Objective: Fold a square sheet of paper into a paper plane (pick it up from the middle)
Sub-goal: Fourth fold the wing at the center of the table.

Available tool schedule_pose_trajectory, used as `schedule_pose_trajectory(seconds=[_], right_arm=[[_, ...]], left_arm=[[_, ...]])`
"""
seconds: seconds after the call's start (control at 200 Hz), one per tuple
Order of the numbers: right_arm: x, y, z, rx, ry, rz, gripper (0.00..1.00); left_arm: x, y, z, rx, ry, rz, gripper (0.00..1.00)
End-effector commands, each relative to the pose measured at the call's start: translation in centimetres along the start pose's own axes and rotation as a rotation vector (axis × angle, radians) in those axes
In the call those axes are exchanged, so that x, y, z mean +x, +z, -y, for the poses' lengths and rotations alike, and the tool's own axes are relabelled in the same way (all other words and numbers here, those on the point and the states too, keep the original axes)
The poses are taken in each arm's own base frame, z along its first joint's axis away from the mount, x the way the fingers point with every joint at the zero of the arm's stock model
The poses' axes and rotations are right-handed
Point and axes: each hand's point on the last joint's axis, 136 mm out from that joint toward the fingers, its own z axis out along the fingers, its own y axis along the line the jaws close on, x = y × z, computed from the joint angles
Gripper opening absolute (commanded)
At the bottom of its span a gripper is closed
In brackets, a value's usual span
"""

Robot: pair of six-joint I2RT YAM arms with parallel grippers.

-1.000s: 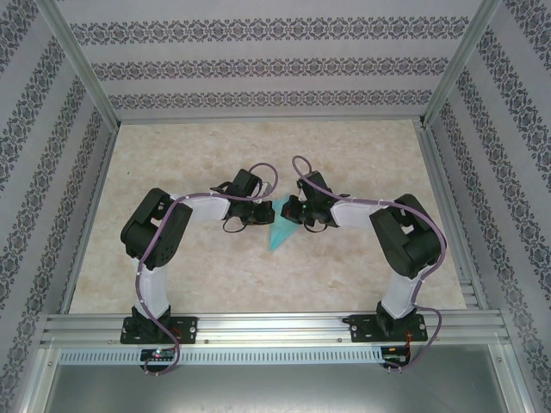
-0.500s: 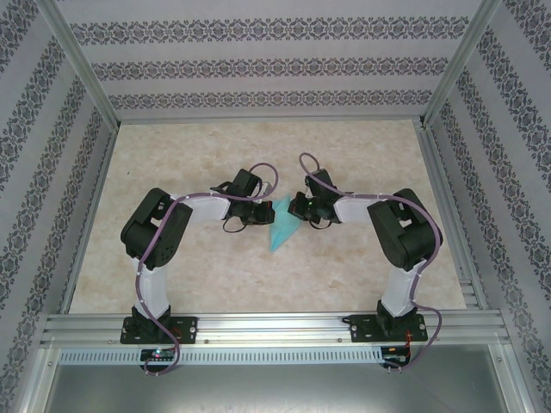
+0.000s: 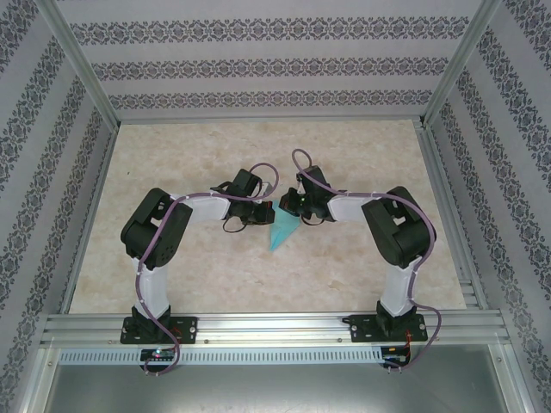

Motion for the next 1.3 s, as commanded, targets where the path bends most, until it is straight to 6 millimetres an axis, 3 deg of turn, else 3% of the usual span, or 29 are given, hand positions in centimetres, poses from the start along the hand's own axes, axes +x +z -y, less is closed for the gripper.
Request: schedule_pose_trajectory(seconds=[0.0, 0.34, 0.445, 0.535, 0.689, 0.884, 1.114, 1.294], right_arm=[[-1.4, 0.6, 0.4, 0.013, 0.008, 0.018, 0.04], [-5.6, 0.1, 6.1, 0.129, 0.067, 0.09, 0.03], [-6.9, -0.9, 5.2, 0.118, 0.048, 0.113, 0.03], [-7.5, -2.9, 2.6, 0.068, 0.006, 0.152, 0.03], [-6.2, -5.3, 0.3, -0.011, -0.033, 0.166, 0.04], [-2.6, -3.1, -1.9, -0.062, -0.073, 0.053, 0.04], [-1.8, -0.2, -0.3, -0.023, -0.035, -0.01, 0.04], [-0.4, 0.2, 1.7, 0.032, 0.002, -0.036, 0.04]], left_arm=[[3.9, 1.3, -4.4, -0.16, -0.048, -0.124, 0.0], [5.3, 1.4, -5.2, -0.183, -0.055, -0.172, 0.0], [5.3, 1.4, -5.3, -0.182, -0.054, -0.173, 0.0], [5.4, 1.4, -5.2, -0.182, -0.056, -0.174, 0.0], [5.3, 1.5, -5.2, -0.18, -0.054, -0.173, 0.0], [5.0, 1.6, -5.1, -0.178, -0.052, -0.167, 0.0], [4.7, 1.5, -4.3, -0.142, -0.015, -0.17, 0.0], [4.2, 1.5, -2.7, -0.07, 0.075, -0.187, 0.0]])
